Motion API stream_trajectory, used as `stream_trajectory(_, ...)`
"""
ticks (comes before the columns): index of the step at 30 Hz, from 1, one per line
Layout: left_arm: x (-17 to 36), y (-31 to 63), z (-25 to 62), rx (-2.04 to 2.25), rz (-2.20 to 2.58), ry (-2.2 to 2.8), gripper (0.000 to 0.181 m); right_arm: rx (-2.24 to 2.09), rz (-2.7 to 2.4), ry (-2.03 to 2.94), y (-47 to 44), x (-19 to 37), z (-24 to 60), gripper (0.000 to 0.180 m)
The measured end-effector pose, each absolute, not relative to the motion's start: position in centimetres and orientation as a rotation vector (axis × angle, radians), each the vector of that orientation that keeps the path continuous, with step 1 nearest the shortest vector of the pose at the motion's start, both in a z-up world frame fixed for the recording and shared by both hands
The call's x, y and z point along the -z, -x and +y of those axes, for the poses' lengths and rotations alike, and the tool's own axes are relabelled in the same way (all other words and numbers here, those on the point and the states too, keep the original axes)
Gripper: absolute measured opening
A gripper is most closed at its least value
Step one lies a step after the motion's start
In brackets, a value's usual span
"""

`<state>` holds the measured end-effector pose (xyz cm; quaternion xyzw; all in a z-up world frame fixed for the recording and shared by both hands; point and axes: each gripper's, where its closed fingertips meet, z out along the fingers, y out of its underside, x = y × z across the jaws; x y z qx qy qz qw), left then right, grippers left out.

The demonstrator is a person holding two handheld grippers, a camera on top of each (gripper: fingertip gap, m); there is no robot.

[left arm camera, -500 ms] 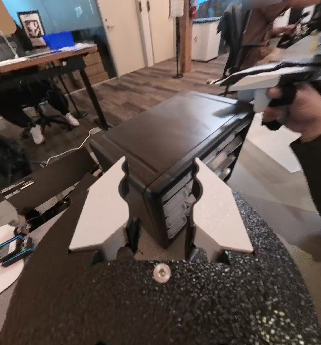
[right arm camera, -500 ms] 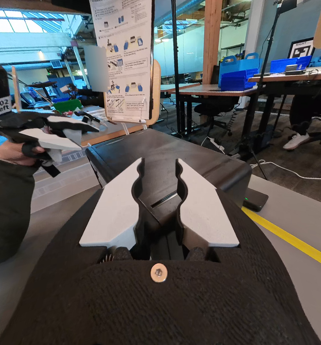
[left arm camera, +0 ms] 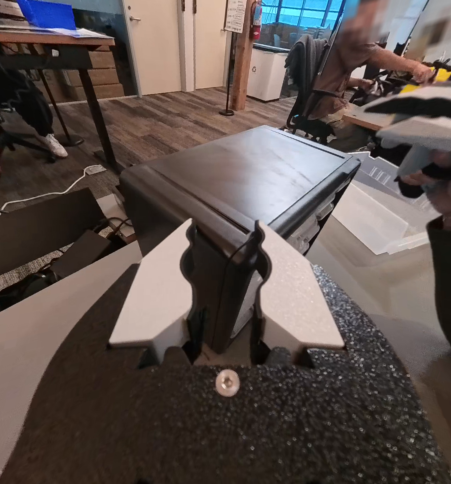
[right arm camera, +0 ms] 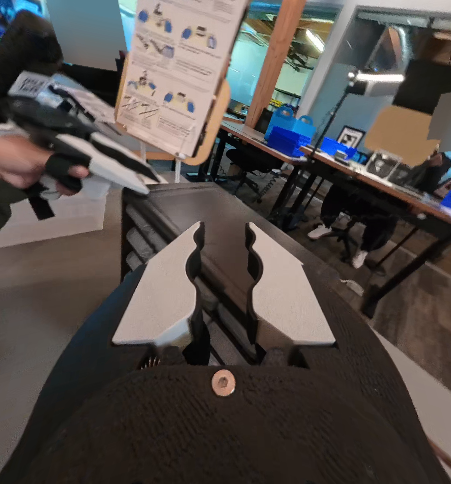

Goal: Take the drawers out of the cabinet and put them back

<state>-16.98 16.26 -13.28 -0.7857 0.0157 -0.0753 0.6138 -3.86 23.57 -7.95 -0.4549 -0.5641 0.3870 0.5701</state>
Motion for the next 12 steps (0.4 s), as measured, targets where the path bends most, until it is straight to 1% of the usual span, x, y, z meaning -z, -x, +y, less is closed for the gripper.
stream_trajectory(3, 13.2, 16.7, 16.0, 0.215, 0.060, 1.803, 0.044, -0.863, -1.434, 0.872, 6.2, 11.1, 17.9, 0.030)
stream_trajectory(5, 13.1, 16.8, 16.0, 0.247, 0.057, 1.789, 0.044, -0.785, -1.496, 0.768, 7.8, 15.2, 14.8, 0.031)
stream_trajectory(7, 13.1, 16.8, 16.0, 0.260, 0.064, 1.782, 0.043, -0.664, -1.497, 0.681, 9.2, 19.0, 13.0, 0.031)
stream_trajectory(10, 13.2, 16.6, 15.9, 0.236, 0.102, 1.787, 0.046, -0.450, -1.470, 0.588, 11.2, 22.7, 12.4, 0.032)
stream_trajectory(11, 13.2, 16.4, 15.9, 0.203, 0.146, 1.787, 0.044, -0.381, -1.494, 0.560, 11.8, 23.5, 12.3, 0.033)
stream_trajectory(12, 13.1, 16.0, 15.9, 0.157, 0.213, 1.776, 0.036, -0.325, -1.505, 0.532, 12.3, 24.0, 12.2, 0.033)
